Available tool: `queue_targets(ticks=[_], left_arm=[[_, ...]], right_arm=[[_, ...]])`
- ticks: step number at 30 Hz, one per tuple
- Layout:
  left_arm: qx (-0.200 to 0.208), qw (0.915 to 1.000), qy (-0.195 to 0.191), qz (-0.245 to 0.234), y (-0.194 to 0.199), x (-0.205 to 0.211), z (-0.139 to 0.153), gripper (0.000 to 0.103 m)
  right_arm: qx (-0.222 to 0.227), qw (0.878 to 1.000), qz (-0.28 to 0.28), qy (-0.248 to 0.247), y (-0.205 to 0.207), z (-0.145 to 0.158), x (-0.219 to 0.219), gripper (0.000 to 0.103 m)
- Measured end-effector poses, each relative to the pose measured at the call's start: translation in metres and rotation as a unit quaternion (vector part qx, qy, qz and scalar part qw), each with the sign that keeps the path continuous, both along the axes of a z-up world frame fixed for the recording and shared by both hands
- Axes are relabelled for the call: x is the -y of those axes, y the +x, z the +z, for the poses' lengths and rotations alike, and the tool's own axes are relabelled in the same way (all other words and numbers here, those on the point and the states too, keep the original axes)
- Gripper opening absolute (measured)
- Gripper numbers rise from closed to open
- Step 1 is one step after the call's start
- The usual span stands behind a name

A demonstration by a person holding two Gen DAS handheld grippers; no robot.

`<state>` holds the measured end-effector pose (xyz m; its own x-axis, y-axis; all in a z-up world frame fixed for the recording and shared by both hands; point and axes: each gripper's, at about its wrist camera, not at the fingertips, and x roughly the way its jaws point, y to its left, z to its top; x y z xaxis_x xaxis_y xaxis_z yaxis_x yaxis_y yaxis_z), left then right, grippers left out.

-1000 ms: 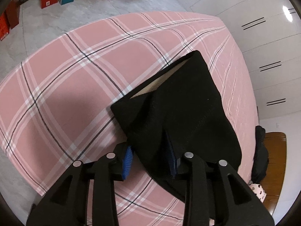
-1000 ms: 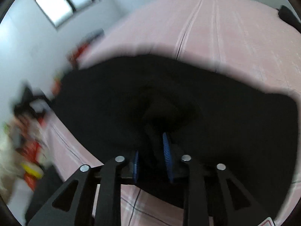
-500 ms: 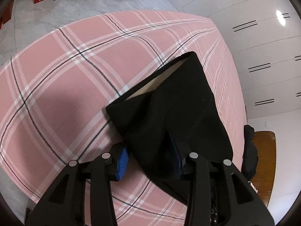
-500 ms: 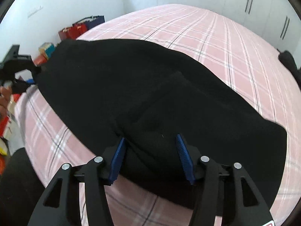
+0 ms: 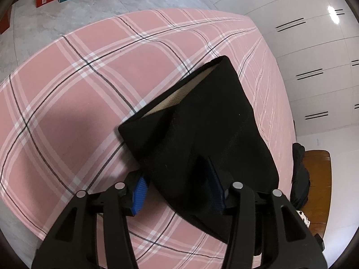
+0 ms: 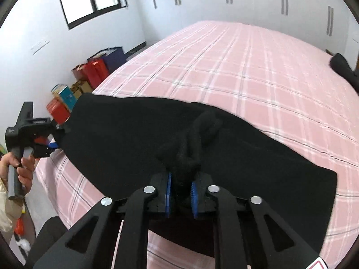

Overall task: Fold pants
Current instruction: 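Lower the folded pants onto the bed and open both grippers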

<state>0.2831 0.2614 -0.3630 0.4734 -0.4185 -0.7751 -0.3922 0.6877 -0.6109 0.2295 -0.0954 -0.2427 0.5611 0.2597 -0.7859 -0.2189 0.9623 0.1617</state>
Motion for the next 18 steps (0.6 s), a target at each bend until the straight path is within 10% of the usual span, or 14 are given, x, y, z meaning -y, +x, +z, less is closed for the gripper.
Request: queue_targets(ticks=[4, 14, 18], left_arm=[[-0.002, 1.0000, 0.003, 0.003, 0.002, 0.002, 0.000, 0.050], [0.002, 0.9997, -0.014, 0.018, 0.002, 0.000, 0.001, 0.049], [0.022, 0.9994, -0.009, 0.026, -0.003, 0.004, 0.012, 0.021]], right_arm=[[-0.053, 0.997, 0.024, -0.041, 0.005, -0.058, -0.018, 0.035], [-0.006, 0.999, -0.038, 0.027, -0.072, 0.004, 0.038, 0.061], [-0.018, 0.993, -0.106, 0.052, -0.094, 0.002, 0.084, 0.061]])
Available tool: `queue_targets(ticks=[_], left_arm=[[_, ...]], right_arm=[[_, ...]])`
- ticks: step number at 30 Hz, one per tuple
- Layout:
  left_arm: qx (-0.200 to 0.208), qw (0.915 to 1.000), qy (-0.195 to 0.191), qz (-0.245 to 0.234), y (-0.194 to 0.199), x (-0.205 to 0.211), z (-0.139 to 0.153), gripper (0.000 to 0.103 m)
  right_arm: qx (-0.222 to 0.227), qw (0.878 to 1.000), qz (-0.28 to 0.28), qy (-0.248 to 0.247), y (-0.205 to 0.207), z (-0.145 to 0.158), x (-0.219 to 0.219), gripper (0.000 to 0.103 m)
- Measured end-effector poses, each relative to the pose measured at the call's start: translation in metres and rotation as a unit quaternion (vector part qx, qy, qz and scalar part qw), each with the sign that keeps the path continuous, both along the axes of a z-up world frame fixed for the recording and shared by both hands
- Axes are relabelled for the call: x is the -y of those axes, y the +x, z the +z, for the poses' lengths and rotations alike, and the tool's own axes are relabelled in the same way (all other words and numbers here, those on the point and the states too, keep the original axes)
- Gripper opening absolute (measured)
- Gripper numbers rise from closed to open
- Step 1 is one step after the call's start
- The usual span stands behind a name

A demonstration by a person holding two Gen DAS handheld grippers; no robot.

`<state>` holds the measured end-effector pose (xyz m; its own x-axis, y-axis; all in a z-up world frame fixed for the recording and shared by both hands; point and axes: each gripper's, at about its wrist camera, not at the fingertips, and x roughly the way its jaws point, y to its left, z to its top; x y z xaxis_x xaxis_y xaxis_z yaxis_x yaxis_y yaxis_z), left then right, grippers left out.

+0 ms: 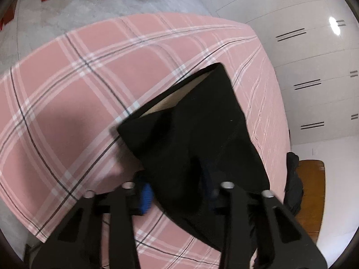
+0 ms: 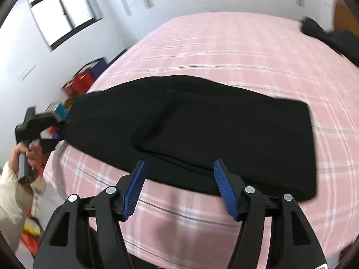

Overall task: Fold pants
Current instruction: 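Lower the folded pants onto the bed and open both grippers, then grasp the folded pants edge again with the right gripper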

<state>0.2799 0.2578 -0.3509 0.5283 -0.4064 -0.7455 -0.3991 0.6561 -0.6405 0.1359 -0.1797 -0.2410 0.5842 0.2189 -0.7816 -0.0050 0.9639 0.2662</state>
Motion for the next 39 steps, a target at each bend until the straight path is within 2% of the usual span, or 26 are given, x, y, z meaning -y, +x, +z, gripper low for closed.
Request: queue_targets(ticks=[2, 7, 9, 12, 16, 19, 23, 25, 27, 28, 29, 30, 31, 32, 33, 36, 37, 39], left_arm=[[0.015, 0.9998, 0.011, -0.006, -0.002, 0.006, 0.012, 0.015], [0.074, 0.9956, 0.031, -0.047, -0.007, 0.049, 0.066, 0.014], [0.096, 0.9915, 0.044, -0.077, -0.007, 0.077, 0.090, 0.014], [0.131, 0.9774, 0.078, -0.147, -0.007, 0.141, 0.127, 0.014], [0.182, 0.9416, 0.132, -0.250, -0.024, 0.253, 0.158, 0.015], [0.173, 0.9283, 0.127, -0.304, -0.036, 0.323, 0.144, 0.017], [0.113, 0.9216, 0.113, -0.354, -0.050, 0.391, 0.091, 0.024], [0.071, 0.9156, 0.131, -0.374, -0.058, 0.416, 0.058, 0.031], [0.062, 0.9175, 0.144, -0.366, -0.077, 0.418, 0.046, 0.039], [0.081, 0.9185, 0.137, -0.362, -0.090, 0.414, 0.052, 0.043], [0.098, 0.9160, 0.143, -0.362, -0.100, 0.411, 0.060, 0.054], [0.118, 0.9125, 0.156, -0.359, -0.109, 0.405, 0.071, 0.065], [0.149, 0.9059, 0.173, -0.356, -0.124, 0.399, 0.084, 0.069], [0.170, 0.9006, 0.182, -0.357, -0.134, 0.390, 0.093, 0.079], [0.185, 0.8955, 0.192, -0.356, -0.142, 0.382, 0.100, 0.084], [0.211, 0.8853, 0.238, -0.339, -0.159, 0.347, 0.113, 0.084], [0.207, 0.8867, 0.247, -0.331, -0.156, 0.340, 0.114, 0.084], [0.187, 0.8966, 0.252, -0.312, -0.151, 0.317, 0.111, 0.084]], right_arm=[[0.001, 1.000, -0.014, 0.000, -0.008, -0.001, 0.010, 0.061], [-0.001, 0.999, -0.037, -0.008, -0.010, -0.003, 0.031, 0.061], [-0.003, 0.999, -0.044, -0.007, -0.009, -0.004, 0.036, 0.061], [0.012, 0.998, -0.053, 0.006, -0.015, -0.002, 0.047, 0.061], [0.018, 0.998, -0.065, 0.004, -0.021, 0.001, 0.062, 0.061], [0.021, 0.996, -0.081, 0.004, -0.029, 0.002, 0.081, 0.061], [0.018, 0.994, -0.112, 0.009, -0.040, -0.001, 0.112, 0.061], [0.014, 0.992, -0.123, 0.009, -0.044, -0.004, 0.125, 0.061], [0.011, 0.991, -0.134, 0.013, -0.047, -0.005, 0.138, 0.061], [0.011, 0.990, -0.136, 0.014, -0.049, -0.002, 0.143, 0.061], [0.014, 0.990, -0.139, 0.013, -0.051, 0.001, 0.147, 0.062], [0.016, 0.990, -0.140, 0.014, -0.053, 0.004, 0.149, 0.064], [0.018, 0.990, -0.139, 0.016, -0.054, 0.007, 0.150, 0.064], [0.022, 0.990, -0.135, 0.020, -0.054, 0.011, 0.149, 0.066], [0.028, 0.991, -0.127, 0.025, -0.053, 0.015, 0.146, 0.069], [0.031, 0.993, -0.097, 0.054, -0.037, 0.021, 0.134, 0.073], [0.030, 0.994, -0.088, 0.063, -0.031, 0.021, 0.129, 0.073], [0.025, 0.994, -0.063, 0.082, -0.009, 0.018, 0.113, 0.073]])
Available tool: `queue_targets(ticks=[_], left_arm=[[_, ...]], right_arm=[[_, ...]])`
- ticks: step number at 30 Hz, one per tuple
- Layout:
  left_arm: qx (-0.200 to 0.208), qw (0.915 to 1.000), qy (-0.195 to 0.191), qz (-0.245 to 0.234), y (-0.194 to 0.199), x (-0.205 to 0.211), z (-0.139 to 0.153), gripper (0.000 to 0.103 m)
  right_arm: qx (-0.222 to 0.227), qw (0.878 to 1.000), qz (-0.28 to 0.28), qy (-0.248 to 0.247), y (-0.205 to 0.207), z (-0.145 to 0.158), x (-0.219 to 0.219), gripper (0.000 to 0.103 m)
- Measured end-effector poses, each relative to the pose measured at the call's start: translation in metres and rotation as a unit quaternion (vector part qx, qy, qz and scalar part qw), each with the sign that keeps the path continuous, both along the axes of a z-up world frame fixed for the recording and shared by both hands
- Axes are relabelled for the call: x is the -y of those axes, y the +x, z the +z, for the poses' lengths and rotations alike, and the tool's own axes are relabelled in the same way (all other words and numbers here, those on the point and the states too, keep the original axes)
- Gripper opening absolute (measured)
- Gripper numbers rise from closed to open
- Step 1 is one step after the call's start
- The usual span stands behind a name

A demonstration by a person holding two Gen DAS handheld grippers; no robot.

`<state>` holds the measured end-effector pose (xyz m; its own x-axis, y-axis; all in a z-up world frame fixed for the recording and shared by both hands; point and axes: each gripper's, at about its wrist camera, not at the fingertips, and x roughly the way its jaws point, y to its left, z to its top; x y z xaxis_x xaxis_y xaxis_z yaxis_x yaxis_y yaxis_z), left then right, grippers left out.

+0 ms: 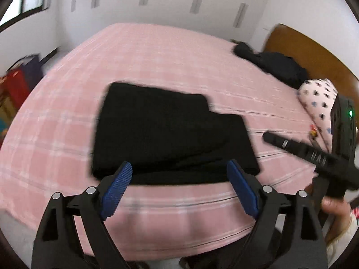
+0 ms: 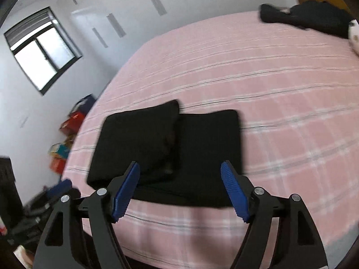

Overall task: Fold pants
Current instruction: 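Grasp the folded pants edge again with the right gripper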

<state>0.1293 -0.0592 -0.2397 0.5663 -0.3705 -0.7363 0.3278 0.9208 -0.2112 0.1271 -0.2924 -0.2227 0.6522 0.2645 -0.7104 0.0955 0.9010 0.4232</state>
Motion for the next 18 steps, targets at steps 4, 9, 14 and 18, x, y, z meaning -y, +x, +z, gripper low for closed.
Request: queue_targets(ticks=[4, 9, 14, 18], left_arm=[[-0.031, 0.9967, -0.008, 0.075, 0.016, -0.054, -0.010, 0.084], [-0.042, 0.9900, -0.005, 0.135, 0.031, -0.108, -0.016, 0.084], [-0.040, 0.9864, 0.012, 0.159, 0.037, -0.130, -0.023, 0.084], [-0.047, 0.9867, 0.015, 0.155, 0.042, -0.124, -0.026, 0.085]], right_arm=[[-0.029, 0.999, 0.030, 0.014, 0.046, -0.021, -0.026, 0.073], [-0.082, 0.996, 0.039, 0.010, 0.083, -0.062, -0.050, 0.071], [-0.064, 0.996, 0.055, 0.011, 0.077, -0.056, -0.075, 0.015], [0.014, 0.998, 0.051, -0.016, 0.053, 0.006, -0.074, 0.012]])
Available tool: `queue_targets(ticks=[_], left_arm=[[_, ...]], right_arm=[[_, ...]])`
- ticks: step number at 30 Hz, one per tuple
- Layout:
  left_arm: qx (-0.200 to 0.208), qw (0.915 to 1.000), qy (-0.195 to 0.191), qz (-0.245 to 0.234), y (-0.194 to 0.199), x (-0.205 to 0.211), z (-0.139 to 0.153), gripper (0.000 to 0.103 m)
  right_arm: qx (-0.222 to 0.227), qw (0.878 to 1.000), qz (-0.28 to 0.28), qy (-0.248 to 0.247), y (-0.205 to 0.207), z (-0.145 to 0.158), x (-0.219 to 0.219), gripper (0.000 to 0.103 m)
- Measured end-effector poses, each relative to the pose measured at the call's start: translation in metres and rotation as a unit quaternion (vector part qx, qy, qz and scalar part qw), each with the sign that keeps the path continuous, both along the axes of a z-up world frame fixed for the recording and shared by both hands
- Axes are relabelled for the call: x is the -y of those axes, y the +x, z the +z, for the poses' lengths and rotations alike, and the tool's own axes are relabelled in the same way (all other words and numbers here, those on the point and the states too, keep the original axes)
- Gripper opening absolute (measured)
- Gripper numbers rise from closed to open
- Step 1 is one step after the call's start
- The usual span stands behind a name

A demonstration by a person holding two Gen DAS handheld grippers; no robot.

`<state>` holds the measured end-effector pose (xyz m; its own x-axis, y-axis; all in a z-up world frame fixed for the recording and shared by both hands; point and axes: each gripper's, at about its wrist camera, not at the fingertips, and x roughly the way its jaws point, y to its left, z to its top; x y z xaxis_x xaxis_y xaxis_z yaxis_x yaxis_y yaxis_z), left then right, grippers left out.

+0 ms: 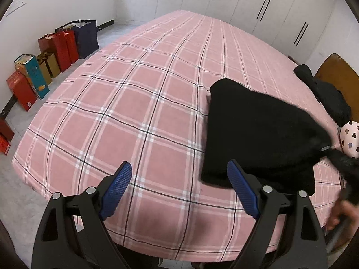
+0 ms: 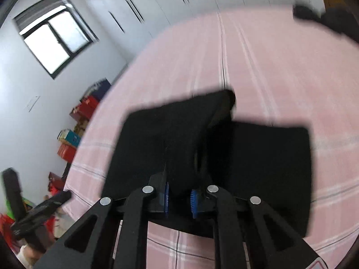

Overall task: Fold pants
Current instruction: 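Grasp the folded pants edge again with the right gripper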

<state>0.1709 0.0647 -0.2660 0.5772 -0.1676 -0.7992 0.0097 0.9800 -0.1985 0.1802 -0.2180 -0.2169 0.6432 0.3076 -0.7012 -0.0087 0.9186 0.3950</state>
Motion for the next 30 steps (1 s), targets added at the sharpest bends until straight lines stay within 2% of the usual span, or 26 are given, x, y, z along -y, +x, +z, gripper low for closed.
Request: queue_targets(ticks=[2, 4, 6, 7, 9, 10, 13, 15, 17, 18, 20, 22, 23, 24, 26, 30], left_arm=[[0.000, 1.0000, -0.003, -0.003, 0.001, 0.004, -0.001, 0.085], [-0.002, 0.9999, -0.007, -0.011, 0.001, 0.011, -0.001, 0.086], [-0.005, 0.9998, -0.008, -0.017, 0.000, 0.019, -0.003, 0.086], [-0.007, 0.9997, -0.009, -0.024, 0.000, 0.024, -0.005, 0.086], [-0.015, 0.9994, -0.006, -0.031, 0.000, 0.036, -0.009, 0.086], [-0.019, 0.9992, -0.006, -0.034, 0.001, 0.040, -0.010, 0.086], [-0.027, 0.9987, -0.004, -0.044, 0.004, 0.052, -0.011, 0.086], [-0.024, 0.9984, -0.002, -0.051, 0.006, 0.060, -0.011, 0.086], [-0.021, 0.9982, 0.003, -0.056, 0.008, 0.068, -0.012, 0.086], [-0.019, 0.9980, 0.009, -0.059, 0.010, 0.074, -0.012, 0.086], [-0.017, 0.9975, 0.024, -0.064, 0.013, 0.083, -0.011, 0.086], [-0.014, 0.9966, 0.041, -0.070, 0.015, 0.091, -0.010, 0.086], [-0.013, 0.9961, 0.047, -0.073, 0.015, 0.095, -0.010, 0.086], [-0.012, 0.9955, 0.053, -0.077, 0.016, 0.098, -0.010, 0.086], [-0.014, 0.9942, 0.066, -0.083, 0.020, 0.105, -0.012, 0.086], [-0.021, 0.9922, 0.082, -0.092, 0.026, 0.112, -0.016, 0.086]], right_arm=[[0.030, 0.999, -0.004, -0.035, -0.019, 0.027, 0.003, 0.012], [0.028, 0.996, -0.013, -0.078, -0.036, 0.030, 0.010, 0.012], [-0.006, 0.995, -0.020, -0.097, -0.041, 0.006, 0.019, 0.013], [-0.038, 0.995, -0.020, -0.095, -0.044, -0.019, 0.025, 0.015], [-0.107, 0.990, -0.016, -0.089, -0.041, -0.072, 0.031, 0.027], [-0.109, 0.991, -0.019, -0.080, -0.041, -0.076, 0.033, 0.027], [-0.065, 0.995, -0.034, -0.074, -0.046, -0.040, 0.033, 0.035], [-0.029, 0.996, -0.045, -0.073, -0.042, -0.013, 0.039, 0.059], [-0.007, 0.996, -0.047, -0.076, -0.029, 0.005, 0.049, 0.062], [-0.007, 0.995, -0.048, -0.083, -0.019, 0.005, 0.053, 0.062], [-0.037, 0.993, -0.058, -0.099, 0.009, -0.009, 0.064, 0.062], [-0.076, 0.993, -0.056, -0.075, 0.032, -0.035, 0.072, 0.062], [-0.087, 0.993, -0.053, -0.062, 0.039, -0.044, 0.073, 0.060], [-0.095, 0.993, -0.047, -0.050, 0.044, -0.051, 0.072, 0.038], [-0.101, 0.994, -0.025, -0.035, 0.054, -0.056, 0.060, 0.005], [-0.045, 0.996, -0.039, -0.072, 0.044, -0.024, 0.057, 0.004]])
